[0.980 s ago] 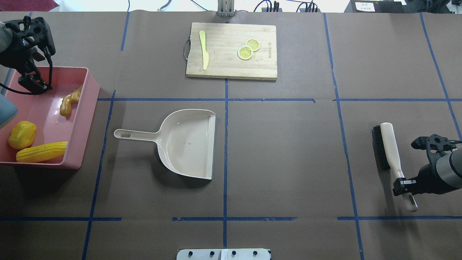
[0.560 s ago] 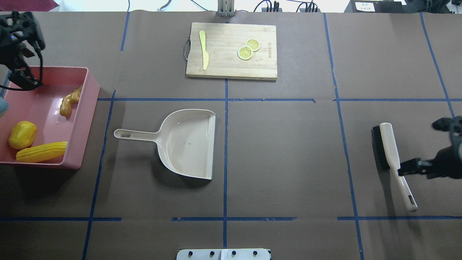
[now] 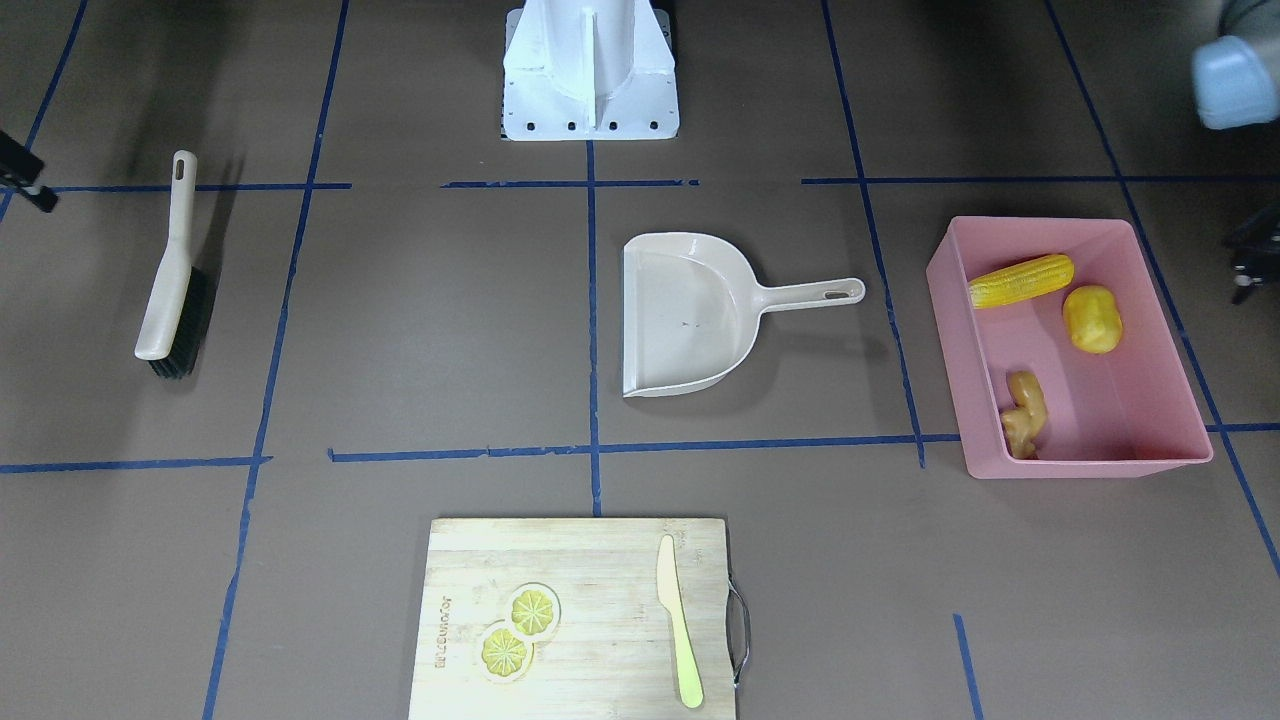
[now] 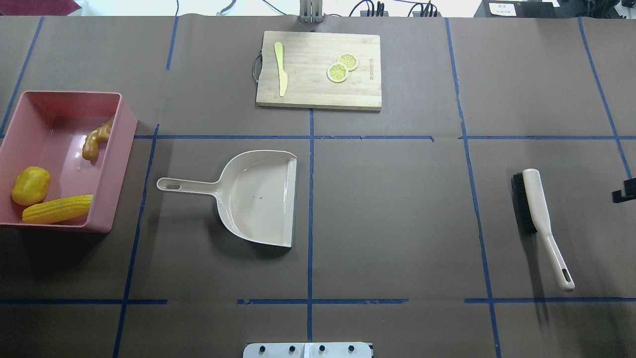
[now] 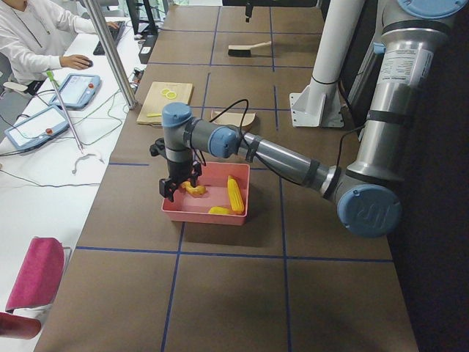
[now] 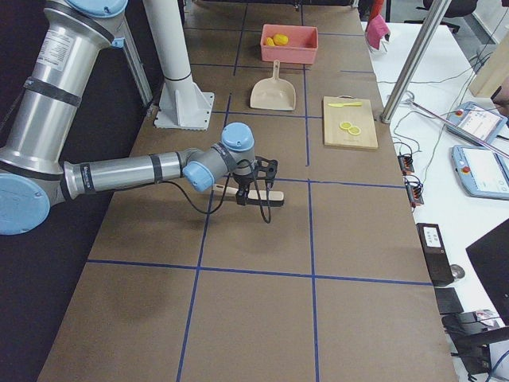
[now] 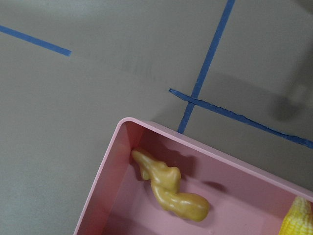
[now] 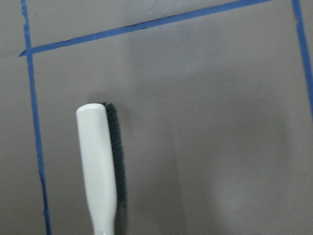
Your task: Sweep and dump trash into bin
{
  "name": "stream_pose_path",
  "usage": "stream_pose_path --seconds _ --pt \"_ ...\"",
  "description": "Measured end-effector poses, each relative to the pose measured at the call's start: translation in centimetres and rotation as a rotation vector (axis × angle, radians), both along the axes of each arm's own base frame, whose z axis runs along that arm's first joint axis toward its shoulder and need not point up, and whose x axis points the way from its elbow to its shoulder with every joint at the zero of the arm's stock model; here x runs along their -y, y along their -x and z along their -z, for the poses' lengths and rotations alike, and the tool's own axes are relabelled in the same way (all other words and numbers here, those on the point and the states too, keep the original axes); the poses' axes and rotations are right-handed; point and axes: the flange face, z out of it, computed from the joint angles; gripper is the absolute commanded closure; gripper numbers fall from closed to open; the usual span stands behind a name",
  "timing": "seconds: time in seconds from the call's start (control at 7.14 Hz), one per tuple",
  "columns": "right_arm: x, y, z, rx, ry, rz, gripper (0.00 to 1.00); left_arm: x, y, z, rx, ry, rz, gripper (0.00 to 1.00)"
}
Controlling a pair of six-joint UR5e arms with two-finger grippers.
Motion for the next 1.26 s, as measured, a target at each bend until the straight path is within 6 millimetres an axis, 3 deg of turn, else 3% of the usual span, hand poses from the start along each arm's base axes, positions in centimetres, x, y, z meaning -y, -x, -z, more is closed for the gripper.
stream_pose_path --seconds 0.14,0.28,0.42,0.84,1.26 --pt "0.3 -2.6 -1.4 -0.041 -0.008 0.029 0.0 -0.2 4.0 -4.0 -0.084 0.121 0.084 0.0" --pt "0.4 -4.7 -2.5 -0.076 -0.009 0.065 0.0 -0.5 6.8 -6.4 -0.131 0.22 0.181 0.0" --pt "0.6 -6.2 -3.5 -0.096 -0.01 0.094 0.0 -0.8 8.4 -7.2 -0.152 0.294 0.27 0.0" --pt "2.9 -7.4 -6.4 -0.111 -0.009 0.131 0.0 -2.2 9.5 -6.7 -0.162 0.333 0.348 0.0" --pt "5.7 -7.5 -6.8 -0.112 -0.018 0.121 0.0 -7.7 9.1 -5.5 -0.17 0.299 0.344 0.0"
